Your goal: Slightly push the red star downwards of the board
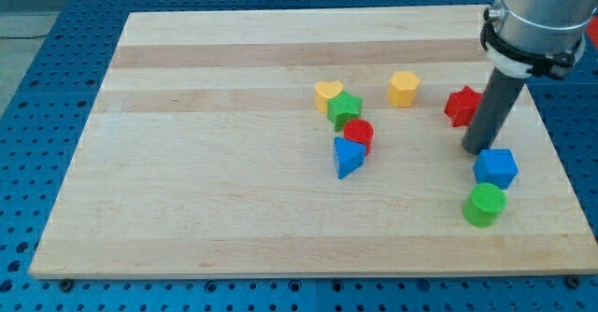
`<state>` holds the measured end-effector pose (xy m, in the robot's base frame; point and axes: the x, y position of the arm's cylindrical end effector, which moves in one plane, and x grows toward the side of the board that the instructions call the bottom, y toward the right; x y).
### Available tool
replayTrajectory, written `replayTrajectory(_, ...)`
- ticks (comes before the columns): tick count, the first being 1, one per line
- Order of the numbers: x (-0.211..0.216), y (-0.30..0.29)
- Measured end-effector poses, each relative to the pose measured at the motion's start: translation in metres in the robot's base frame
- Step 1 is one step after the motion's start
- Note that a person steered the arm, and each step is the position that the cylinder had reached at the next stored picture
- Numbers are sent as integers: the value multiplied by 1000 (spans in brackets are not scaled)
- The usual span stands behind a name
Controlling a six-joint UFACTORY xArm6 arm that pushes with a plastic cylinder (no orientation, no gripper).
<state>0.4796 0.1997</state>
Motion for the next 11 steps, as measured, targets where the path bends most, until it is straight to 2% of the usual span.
replayTrajectory(2, 23, 0)
replayTrajectory(3, 13, 23)
replayTrajectory(4, -9, 50)
replayTrajectory(5, -55, 53)
replayTrajectory(6, -98, 40)
replayTrajectory(7, -107, 0)
replayTrajectory(8, -92, -25)
replayTrajectory(10, -57, -19)
replayTrajectory(11, -66, -21)
